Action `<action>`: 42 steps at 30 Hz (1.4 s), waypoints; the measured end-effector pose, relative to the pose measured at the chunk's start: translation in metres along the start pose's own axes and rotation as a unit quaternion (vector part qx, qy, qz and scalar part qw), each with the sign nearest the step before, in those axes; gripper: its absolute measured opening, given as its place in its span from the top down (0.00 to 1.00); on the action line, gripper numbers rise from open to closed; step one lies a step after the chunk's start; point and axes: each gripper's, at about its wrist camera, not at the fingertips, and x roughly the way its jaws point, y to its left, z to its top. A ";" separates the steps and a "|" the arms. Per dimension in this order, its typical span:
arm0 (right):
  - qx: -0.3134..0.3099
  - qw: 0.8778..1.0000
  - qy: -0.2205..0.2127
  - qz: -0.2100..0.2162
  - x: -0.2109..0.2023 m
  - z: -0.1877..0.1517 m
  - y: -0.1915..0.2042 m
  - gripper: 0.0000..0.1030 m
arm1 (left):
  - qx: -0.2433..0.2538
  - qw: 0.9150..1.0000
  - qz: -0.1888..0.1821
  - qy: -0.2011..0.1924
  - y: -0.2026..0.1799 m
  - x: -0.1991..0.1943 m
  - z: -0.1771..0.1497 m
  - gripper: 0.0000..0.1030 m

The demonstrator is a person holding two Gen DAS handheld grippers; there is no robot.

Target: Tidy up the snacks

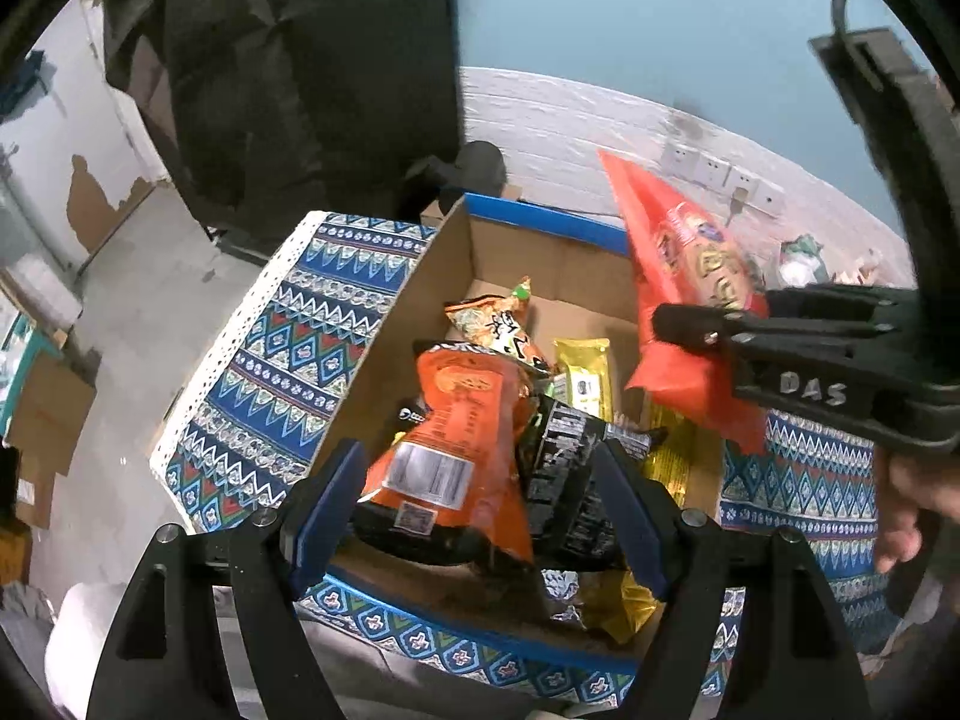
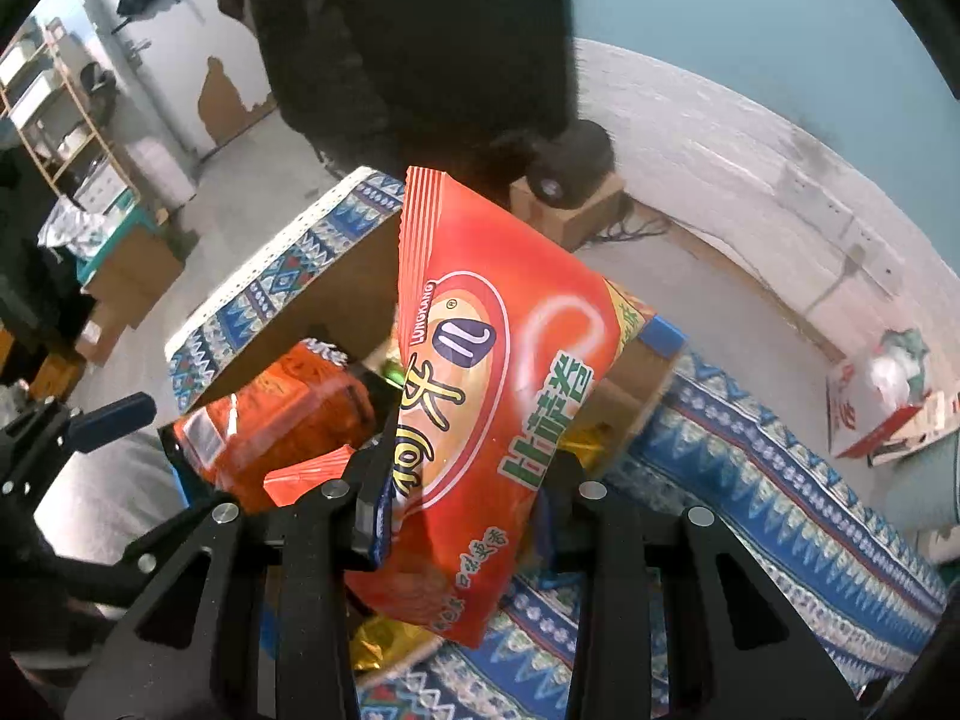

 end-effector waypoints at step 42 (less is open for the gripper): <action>0.036 0.992 -0.091 -0.074 -0.136 -0.080 -0.035 0.29 | 0.073 0.994 -0.006 -0.076 -0.053 -0.075 -0.007 0.03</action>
